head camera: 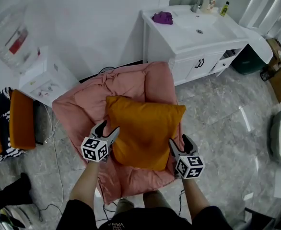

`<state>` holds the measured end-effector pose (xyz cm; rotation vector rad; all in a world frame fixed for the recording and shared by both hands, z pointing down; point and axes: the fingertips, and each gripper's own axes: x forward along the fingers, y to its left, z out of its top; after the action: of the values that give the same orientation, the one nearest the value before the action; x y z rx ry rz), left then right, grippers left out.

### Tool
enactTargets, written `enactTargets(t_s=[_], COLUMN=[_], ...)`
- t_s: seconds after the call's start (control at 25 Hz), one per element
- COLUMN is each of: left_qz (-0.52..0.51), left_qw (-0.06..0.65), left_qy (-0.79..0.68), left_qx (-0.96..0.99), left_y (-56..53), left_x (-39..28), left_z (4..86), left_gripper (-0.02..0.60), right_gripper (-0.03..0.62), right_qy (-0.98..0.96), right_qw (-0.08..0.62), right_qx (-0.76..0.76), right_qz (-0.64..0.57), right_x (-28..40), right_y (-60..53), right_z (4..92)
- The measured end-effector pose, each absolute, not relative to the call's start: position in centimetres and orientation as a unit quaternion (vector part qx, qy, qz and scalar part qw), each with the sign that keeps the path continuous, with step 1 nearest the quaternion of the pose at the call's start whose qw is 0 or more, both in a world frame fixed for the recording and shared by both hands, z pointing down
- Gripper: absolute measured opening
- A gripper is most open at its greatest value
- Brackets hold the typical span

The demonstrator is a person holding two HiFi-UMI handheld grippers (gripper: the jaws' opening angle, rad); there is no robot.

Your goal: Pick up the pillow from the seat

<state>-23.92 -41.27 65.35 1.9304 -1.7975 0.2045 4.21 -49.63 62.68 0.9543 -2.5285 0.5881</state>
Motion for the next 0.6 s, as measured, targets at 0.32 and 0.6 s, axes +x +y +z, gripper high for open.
enactTargets(t_s=[0.32, 0.6], left_qz=[0.078, 0.027], left_qw=[0.316, 0.375], left_qy=[-0.648, -0.59], left_qx=[0.689, 0.714], left_y=[-43.8, -45.4], left_x=[-26.6, -26.8], left_z=[70.6, 72.6], left_gripper=[0.325, 0.331], right_gripper=[0.284, 0.287], right_qy=[-0.894, -0.894], right_qw=[0.206, 0.216], right_qx=[0.324, 0.307], right_qz=[0.23, 0.242], right_x=[2.1, 0.6], right_y=[-52.6, -54.2], right_z=[66.2, 68.1])
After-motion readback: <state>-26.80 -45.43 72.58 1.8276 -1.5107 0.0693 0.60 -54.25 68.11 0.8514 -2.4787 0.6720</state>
